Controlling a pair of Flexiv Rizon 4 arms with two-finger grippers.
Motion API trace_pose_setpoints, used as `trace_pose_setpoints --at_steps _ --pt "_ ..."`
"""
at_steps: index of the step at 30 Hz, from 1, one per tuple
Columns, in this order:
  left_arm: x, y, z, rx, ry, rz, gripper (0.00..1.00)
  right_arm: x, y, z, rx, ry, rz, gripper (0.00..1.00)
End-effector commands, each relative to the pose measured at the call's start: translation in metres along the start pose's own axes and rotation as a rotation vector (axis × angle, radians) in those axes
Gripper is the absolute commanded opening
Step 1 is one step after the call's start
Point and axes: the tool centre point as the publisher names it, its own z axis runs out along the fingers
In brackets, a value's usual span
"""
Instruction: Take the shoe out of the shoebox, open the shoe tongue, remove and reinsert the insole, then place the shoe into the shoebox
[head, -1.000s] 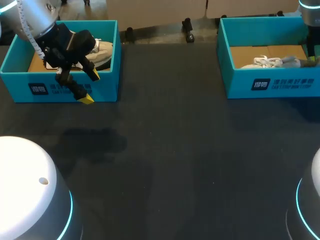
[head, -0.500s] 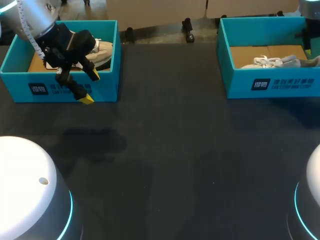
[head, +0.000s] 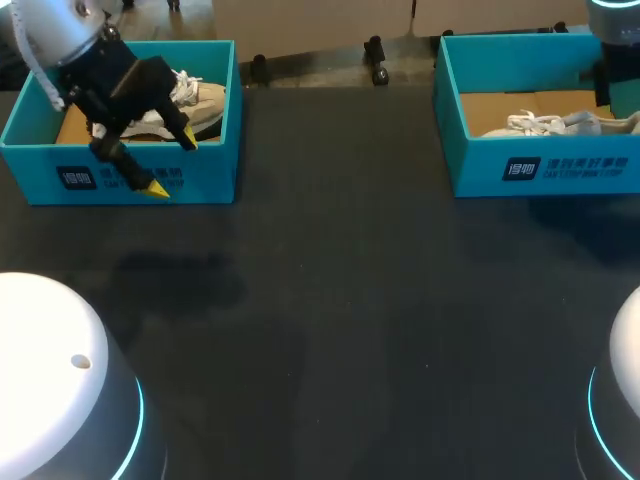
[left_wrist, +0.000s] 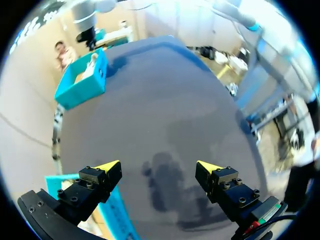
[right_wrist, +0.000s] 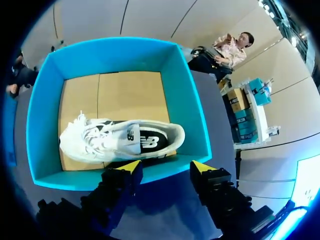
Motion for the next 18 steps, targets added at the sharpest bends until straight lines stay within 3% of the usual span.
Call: trace_pose_setpoints --at_steps 1,4,10,12,18 --pt "-0.023 0.002 -0.001 -0.104 0.011 0.328 1.00 -0.001 -0.005 0.000 0.000 -0.001 0.004 0.57" --pt "-0.037 0.004 -0.001 -0.160 0.059 0.381 1.00 -0.001 -0.008 0.001 0.006 -0.007 0.005 0.55" --pt "-0.063 0.017 -0.009 -0.315 0.030 0.493 1.00 -0.004 -0.014 0.004 0.026 -0.031 0.013 0.52" --pt "-0.074 0.021 -0.010 -0.362 -0.029 0.475 1.00 -0.005 -0.015 0.005 0.034 -0.031 0.015 0.51" --pt "-0.074 0.021 -0.010 -0.362 -0.029 0.475 1.00 -0.005 -0.014 0.006 0.036 -0.032 0.035 0.54"
